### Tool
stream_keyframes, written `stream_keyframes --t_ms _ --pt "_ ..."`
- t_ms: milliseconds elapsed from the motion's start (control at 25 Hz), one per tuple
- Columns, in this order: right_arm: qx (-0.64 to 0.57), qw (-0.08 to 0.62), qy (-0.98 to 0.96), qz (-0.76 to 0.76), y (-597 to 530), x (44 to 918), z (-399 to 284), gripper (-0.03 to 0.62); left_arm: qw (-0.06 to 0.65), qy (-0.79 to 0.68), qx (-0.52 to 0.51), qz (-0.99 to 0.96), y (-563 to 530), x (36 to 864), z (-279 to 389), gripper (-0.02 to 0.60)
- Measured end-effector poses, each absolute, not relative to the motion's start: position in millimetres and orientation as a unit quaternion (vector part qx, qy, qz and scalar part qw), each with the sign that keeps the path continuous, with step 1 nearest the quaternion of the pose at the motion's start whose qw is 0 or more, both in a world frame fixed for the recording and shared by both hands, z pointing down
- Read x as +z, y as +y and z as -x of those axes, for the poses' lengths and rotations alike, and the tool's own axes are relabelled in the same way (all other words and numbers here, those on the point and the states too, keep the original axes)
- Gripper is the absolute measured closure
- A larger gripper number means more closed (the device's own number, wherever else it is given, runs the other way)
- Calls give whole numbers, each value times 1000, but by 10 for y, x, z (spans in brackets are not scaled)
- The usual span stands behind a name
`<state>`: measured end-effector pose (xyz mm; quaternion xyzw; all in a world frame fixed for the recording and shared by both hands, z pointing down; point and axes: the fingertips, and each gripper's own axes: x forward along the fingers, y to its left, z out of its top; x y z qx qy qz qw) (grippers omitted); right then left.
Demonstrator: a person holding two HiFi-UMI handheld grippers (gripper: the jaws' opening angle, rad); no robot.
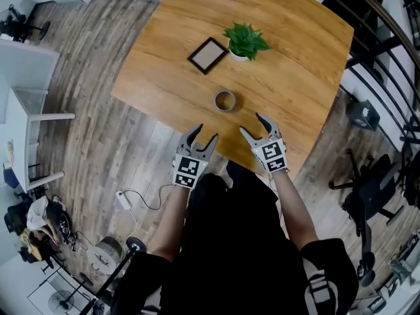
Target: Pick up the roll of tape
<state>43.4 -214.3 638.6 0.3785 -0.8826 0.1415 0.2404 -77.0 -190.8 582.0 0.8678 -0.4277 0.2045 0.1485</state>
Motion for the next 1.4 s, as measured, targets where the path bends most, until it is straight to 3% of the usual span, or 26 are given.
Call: stream_keyframes --t_ms 1400 --pt "192 251 -843 -436 -2330 6801 -481 304 127 -286 276 -909 -2424 6295 376 360"
